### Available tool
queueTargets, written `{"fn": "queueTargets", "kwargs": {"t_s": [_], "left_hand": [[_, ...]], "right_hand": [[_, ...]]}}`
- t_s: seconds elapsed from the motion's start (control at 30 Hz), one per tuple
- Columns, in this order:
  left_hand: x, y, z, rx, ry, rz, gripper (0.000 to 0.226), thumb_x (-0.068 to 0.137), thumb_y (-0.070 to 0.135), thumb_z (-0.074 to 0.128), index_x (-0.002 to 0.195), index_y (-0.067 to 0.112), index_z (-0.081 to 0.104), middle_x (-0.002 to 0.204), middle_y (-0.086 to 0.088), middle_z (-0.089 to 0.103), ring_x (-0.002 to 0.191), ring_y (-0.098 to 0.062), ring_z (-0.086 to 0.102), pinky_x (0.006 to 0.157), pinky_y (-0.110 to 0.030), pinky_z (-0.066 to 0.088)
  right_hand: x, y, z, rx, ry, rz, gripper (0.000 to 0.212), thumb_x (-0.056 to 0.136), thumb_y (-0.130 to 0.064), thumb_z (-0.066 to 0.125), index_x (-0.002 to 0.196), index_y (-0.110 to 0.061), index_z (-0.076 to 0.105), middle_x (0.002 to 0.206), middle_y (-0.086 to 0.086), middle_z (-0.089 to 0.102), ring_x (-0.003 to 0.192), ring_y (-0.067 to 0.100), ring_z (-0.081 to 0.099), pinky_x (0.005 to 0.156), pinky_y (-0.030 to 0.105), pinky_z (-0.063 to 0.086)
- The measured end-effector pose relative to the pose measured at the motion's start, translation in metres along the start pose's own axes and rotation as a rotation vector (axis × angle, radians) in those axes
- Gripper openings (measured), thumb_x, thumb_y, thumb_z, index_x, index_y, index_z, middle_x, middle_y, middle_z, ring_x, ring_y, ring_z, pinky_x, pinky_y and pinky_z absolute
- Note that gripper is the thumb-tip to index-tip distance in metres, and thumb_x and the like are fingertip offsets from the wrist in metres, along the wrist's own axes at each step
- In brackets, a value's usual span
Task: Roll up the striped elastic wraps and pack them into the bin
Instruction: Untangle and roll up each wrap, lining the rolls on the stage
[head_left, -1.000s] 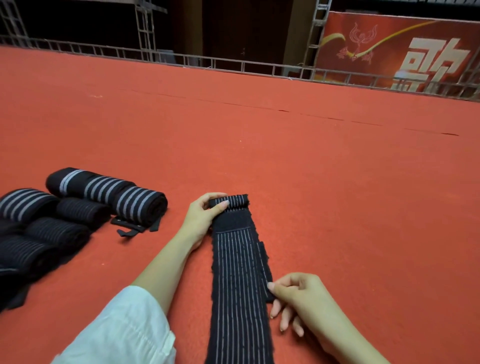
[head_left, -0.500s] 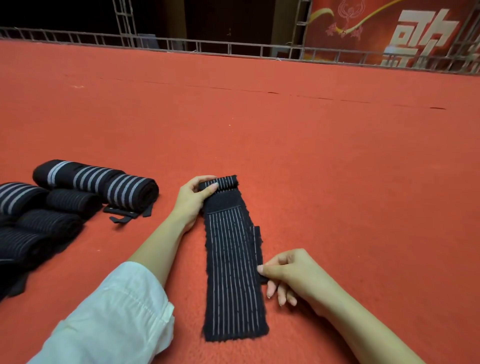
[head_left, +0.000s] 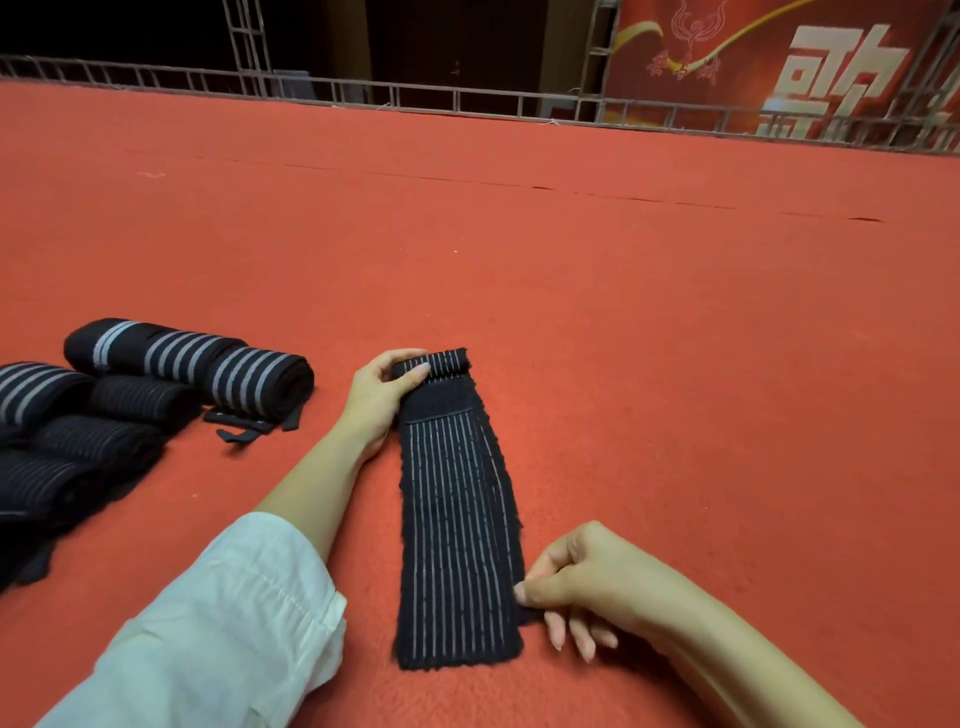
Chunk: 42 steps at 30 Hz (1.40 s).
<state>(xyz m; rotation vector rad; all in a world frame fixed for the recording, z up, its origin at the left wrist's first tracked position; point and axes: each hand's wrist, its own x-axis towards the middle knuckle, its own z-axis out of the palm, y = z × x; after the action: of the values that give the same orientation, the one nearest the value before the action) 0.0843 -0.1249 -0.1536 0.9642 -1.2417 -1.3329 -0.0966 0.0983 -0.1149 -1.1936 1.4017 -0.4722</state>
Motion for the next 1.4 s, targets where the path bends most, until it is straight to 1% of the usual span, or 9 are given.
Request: {"fn": "queueTargets", "kwargs": {"t_s": [0.3, 0.47, 0.6, 0.77, 0.9, 1.03, 1.1, 1.23, 1.4], "left_hand": [[-0.009, 0.005, 0.001, -0.025, 0.002, -0.04, 0.025, 0.087, 0.005, 0.066, 0.11, 0.014, 0.062, 0.104, -0.009, 0.066, 0.096, -0.023, 0.063, 0.086, -0.037, 0.055], [-0.016, 0.009, 0.001, -0.015, -0.032, -0.001, 0.021, 0.087, 0.007, 0.067, 0.104, 0.019, 0.065, 0.103, -0.007, 0.067, 0.094, -0.023, 0.064, 0.085, -0.043, 0.053], [-0.016, 0.01, 0.0, 0.0, -0.065, 0.007, 0.022, 0.083, 0.009, 0.071, 0.101, 0.023, 0.069, 0.101, -0.005, 0.068, 0.088, -0.024, 0.064, 0.078, -0.047, 0.046], [-0.013, 0.01, 0.006, 0.071, -0.086, 0.044, 0.028, 0.081, 0.007, 0.073, 0.104, 0.02, 0.068, 0.099, -0.006, 0.071, 0.087, -0.016, 0.067, 0.074, -0.034, 0.053], [-0.011, 0.009, 0.006, 0.072, -0.093, 0.068, 0.032, 0.08, 0.003, 0.072, 0.11, 0.012, 0.066, 0.102, -0.006, 0.072, 0.09, -0.011, 0.067, 0.078, -0.023, 0.055], [-0.008, 0.011, 0.008, 0.087, -0.136, 0.036, 0.025, 0.087, 0.023, 0.064, 0.112, 0.018, 0.068, 0.1, -0.001, 0.07, 0.082, -0.007, 0.063, 0.068, -0.02, 0.049], [-0.007, 0.012, 0.008, 0.006, -0.145, -0.033, 0.03, 0.085, 0.032, 0.059, 0.11, 0.019, 0.069, 0.102, -0.006, 0.071, 0.084, -0.014, 0.063, 0.068, -0.026, 0.05], [-0.007, 0.014, 0.006, 0.011, -0.123, 0.005, 0.018, 0.089, 0.012, 0.063, 0.105, 0.011, 0.072, 0.092, -0.005, 0.073, 0.076, -0.01, 0.064, 0.06, -0.018, 0.05], [-0.006, 0.011, 0.003, 0.06, -0.17, 0.025, 0.019, 0.086, 0.012, 0.068, 0.103, 0.017, 0.072, 0.095, 0.001, 0.072, 0.084, -0.01, 0.063, 0.063, -0.014, 0.047]], "right_hand": [[-0.002, 0.001, -0.006, -0.06, -0.034, 0.008, 0.021, 0.091, -0.022, 0.064, 0.077, -0.007, 0.059, 0.048, 0.001, 0.06, 0.032, 0.007, 0.049, 0.03, 0.017, 0.028], [0.019, -0.009, -0.023, -0.141, 0.255, -0.029, 0.029, 0.089, -0.034, 0.065, 0.072, -0.014, 0.054, 0.05, 0.001, 0.057, 0.034, 0.011, 0.047, 0.035, 0.015, 0.026], [0.075, -0.023, -0.036, 0.006, 0.619, -0.294, 0.024, 0.082, -0.047, 0.066, 0.089, -0.025, 0.06, 0.08, 0.001, 0.062, 0.062, 0.014, 0.058, 0.061, 0.032, 0.05], [0.14, -0.056, -0.035, 0.085, 0.628, -0.475, 0.039, 0.088, -0.04, 0.065, 0.122, -0.023, 0.055, 0.115, 0.0, 0.062, 0.107, 0.011, 0.059, 0.098, 0.032, 0.046], [0.163, -0.062, -0.031, 0.189, 0.569, -0.55, 0.022, 0.089, -0.018, 0.065, 0.111, -0.014, 0.06, 0.101, -0.001, 0.067, 0.084, -0.007, 0.061, 0.075, 0.011, 0.048], [0.172, -0.059, -0.035, 0.283, 0.569, -0.603, 0.014, 0.09, -0.009, 0.062, 0.104, -0.013, 0.06, 0.095, 0.006, 0.065, 0.073, -0.003, 0.061, 0.067, 0.012, 0.048], [0.172, -0.057, -0.036, 0.323, 0.551, -0.603, 0.014, 0.09, -0.012, 0.063, 0.104, -0.015, 0.06, 0.095, 0.008, 0.065, 0.075, 0.001, 0.062, 0.067, 0.017, 0.05], [0.173, -0.055, -0.037, 0.402, 0.515, -0.608, 0.021, 0.083, -0.029, 0.068, 0.101, -0.02, 0.065, 0.1, 0.007, 0.068, 0.092, 0.016, 0.061, 0.085, 0.034, 0.05], [0.175, -0.055, -0.039, 0.428, 0.474, -0.644, 0.011, 0.087, -0.018, 0.065, 0.097, -0.013, 0.064, 0.091, 0.0, 0.066, 0.081, 0.004, 0.062, 0.073, 0.019, 0.049]]}}
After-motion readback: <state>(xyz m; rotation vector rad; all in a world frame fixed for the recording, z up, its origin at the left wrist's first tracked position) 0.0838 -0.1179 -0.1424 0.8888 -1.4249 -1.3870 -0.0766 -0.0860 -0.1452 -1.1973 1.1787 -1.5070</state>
